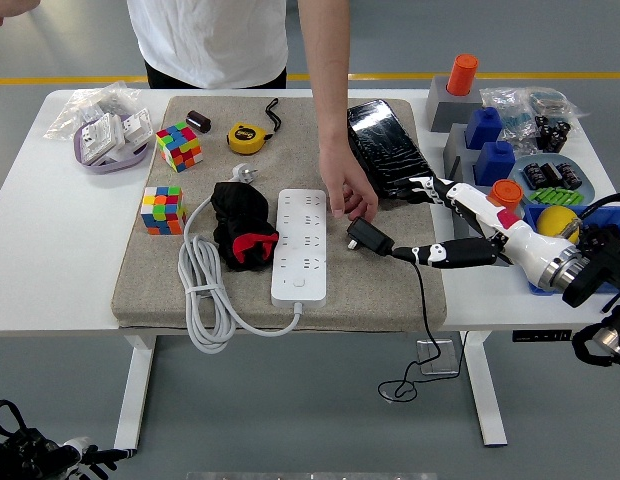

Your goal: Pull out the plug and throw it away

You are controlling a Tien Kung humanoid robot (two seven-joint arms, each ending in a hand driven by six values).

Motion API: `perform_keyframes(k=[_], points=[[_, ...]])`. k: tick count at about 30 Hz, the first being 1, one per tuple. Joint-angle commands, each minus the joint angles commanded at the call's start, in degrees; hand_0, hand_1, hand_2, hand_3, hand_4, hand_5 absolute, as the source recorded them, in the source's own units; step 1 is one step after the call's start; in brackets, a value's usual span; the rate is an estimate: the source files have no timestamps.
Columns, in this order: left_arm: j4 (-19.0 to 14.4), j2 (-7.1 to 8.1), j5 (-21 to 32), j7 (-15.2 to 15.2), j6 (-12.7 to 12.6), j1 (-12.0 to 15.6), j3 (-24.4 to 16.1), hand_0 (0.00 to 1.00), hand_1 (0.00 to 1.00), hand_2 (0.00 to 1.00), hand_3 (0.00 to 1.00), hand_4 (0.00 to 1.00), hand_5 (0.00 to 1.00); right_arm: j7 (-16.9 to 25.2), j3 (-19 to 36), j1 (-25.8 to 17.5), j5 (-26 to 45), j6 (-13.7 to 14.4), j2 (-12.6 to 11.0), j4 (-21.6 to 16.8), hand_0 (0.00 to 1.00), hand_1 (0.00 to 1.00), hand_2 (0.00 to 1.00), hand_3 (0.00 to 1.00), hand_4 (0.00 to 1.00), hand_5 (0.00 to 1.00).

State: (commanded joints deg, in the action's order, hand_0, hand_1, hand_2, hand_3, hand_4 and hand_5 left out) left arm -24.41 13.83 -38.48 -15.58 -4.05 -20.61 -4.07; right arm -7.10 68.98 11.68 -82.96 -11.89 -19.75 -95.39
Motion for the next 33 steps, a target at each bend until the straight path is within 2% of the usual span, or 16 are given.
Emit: perform_keyframes(k=[5,6,9,29,33], points=[[-0.2,0.12,-0.2,0.1,0.0,-0.4,0.0,0.533,0.664,0.690,0.651,0.817,0.699,0.1,2.7,-1.8,-0.9,0.3,1.1,0.1,0.863,0.876,0.848,0.880,0.998,0.393],[-0.2,0.12,-0.2,0.1,0.0,-0.4,0.0,0.533,0.663,0.691,0.651,0.817,0.699,0.0,3.1,-2.1,-1.0,0.2,1.3,0.1,0.903,0.893,0.853,0.876,0.998,0.390],[-0.3,0.16,-0.4,0.0,0.1,-0.6,-0.2,0.533,0.663,0.691,0.651,0.817,0.699,-0.1,3.9,-2.6,-1.3,0.3,1.7,0.0,0.903,0.893,0.853,0.876,0.998,0.390],[-0.3,0.72,-1.7,-0.4,0.5,-0.6,-0.8,0.533,0.663,0.690,0.654,0.820,0.700,-0.1,5.5,-5.0,-0.2,0.2,2.2,-0.3,0.895,0.890,0.849,0.884,0.998,0.381],[-0.4,0.74,-2.0,-0.5,0.7,-0.7,-1.0,0.533,0.663,0.691,0.654,0.820,0.700,-0.4,5.9,-5.2,2.0,-0.1,2.5,-0.2,0.894,0.887,0.845,0.884,0.998,0.378]])
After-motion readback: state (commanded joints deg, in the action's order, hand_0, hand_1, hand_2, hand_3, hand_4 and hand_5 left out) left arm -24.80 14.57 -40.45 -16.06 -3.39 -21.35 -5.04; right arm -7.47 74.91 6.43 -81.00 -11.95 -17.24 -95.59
